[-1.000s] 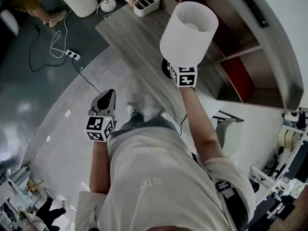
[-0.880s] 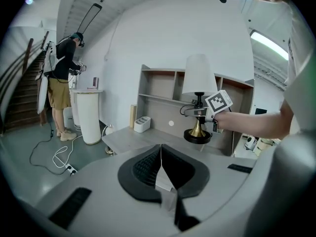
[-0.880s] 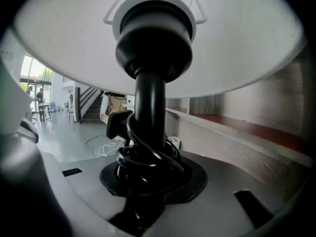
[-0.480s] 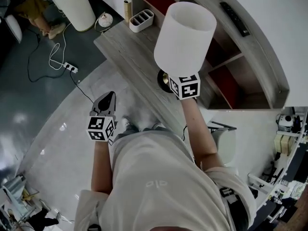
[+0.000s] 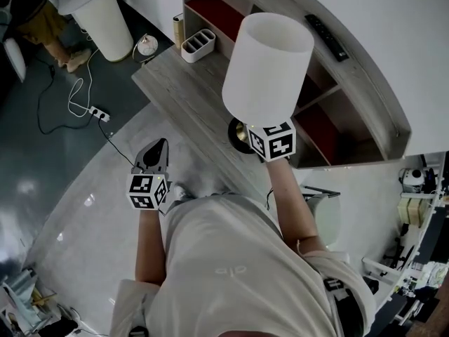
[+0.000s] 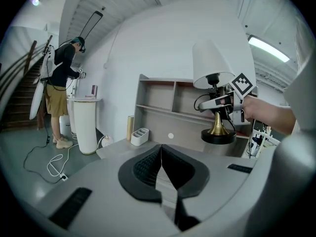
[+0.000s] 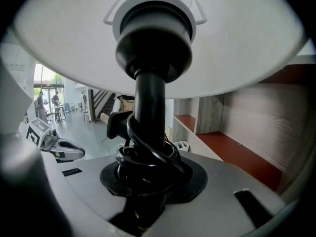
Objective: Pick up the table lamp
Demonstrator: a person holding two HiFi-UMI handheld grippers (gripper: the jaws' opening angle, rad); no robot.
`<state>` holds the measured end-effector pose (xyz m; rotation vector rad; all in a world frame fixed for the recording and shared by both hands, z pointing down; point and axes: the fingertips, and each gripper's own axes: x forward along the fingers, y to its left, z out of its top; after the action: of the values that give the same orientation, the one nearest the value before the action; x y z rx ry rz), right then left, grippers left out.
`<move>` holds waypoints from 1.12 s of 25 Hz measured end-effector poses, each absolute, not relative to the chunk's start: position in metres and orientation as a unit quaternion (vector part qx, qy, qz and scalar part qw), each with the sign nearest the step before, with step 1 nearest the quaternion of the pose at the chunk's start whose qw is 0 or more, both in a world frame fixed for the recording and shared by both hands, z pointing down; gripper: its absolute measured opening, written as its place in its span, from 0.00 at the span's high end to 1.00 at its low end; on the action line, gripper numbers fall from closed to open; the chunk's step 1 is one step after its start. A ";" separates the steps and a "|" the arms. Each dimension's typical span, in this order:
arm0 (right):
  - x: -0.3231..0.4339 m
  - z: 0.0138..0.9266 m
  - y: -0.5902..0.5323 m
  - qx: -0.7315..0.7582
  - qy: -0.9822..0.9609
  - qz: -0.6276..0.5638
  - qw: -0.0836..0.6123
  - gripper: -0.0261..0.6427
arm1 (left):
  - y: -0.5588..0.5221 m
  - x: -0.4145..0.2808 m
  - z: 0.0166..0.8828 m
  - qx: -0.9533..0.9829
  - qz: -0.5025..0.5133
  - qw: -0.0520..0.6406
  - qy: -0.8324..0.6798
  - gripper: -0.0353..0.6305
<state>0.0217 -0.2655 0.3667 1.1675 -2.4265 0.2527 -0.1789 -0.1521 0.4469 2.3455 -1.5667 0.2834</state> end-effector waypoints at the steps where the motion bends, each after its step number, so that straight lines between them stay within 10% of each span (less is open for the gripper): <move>1: 0.023 0.366 -0.264 0.421 -0.876 0.092 0.217 0.75 | -0.153 -0.179 0.446 0.817 0.098 0.152 -0.547 0.92; 28: 0.035 0.380 -0.234 0.417 -0.877 0.116 0.208 0.75 | -0.136 -0.179 0.448 0.817 0.112 0.153 -0.545 0.92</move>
<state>0.0351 -0.2344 0.3800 1.1605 -2.4423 0.3227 -0.1789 -0.1362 0.4477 2.3433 -1.5631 0.3204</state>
